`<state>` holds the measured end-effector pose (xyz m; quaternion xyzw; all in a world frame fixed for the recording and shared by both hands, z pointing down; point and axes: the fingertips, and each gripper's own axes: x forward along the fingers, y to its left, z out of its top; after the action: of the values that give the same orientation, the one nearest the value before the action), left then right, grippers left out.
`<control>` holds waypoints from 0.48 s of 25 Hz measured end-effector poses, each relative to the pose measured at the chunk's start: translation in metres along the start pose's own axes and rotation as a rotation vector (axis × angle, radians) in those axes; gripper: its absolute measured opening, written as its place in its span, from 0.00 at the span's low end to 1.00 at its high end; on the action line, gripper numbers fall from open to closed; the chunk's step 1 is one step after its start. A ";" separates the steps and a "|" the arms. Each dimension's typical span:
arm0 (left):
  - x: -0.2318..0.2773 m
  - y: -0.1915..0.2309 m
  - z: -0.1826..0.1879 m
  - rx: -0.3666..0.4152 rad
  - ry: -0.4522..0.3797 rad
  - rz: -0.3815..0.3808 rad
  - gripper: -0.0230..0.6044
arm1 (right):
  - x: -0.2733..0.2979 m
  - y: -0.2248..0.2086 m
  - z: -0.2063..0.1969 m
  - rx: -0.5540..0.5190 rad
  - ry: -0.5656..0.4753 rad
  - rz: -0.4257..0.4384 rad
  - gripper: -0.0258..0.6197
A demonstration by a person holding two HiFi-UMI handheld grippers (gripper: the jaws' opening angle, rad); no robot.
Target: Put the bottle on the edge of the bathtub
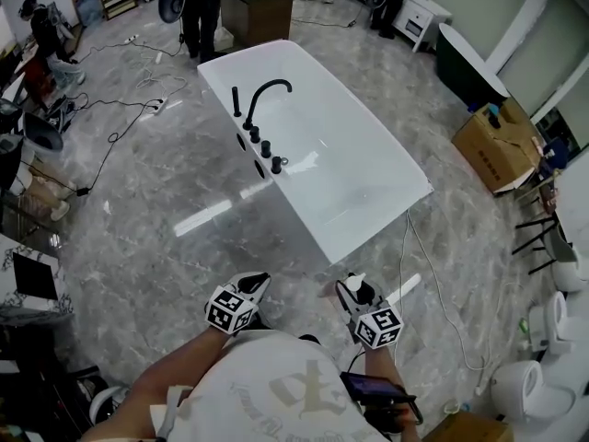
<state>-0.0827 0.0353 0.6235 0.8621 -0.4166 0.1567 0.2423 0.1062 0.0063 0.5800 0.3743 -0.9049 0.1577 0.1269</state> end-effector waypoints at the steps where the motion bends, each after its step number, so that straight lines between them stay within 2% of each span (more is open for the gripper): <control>1: 0.000 0.005 0.001 0.000 -0.002 -0.005 0.08 | 0.004 0.001 0.001 0.001 0.002 -0.009 0.28; 8: -0.006 0.040 0.011 -0.018 -0.023 -0.030 0.08 | 0.031 0.006 0.008 0.028 0.000 -0.067 0.28; 12: -0.011 0.058 0.015 -0.023 -0.034 -0.023 0.08 | 0.048 0.008 0.013 0.025 0.003 -0.073 0.28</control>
<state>-0.1340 0.0031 0.6227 0.8664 -0.4126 0.1347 0.2468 0.0661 -0.0236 0.5830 0.4083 -0.8885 0.1648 0.1295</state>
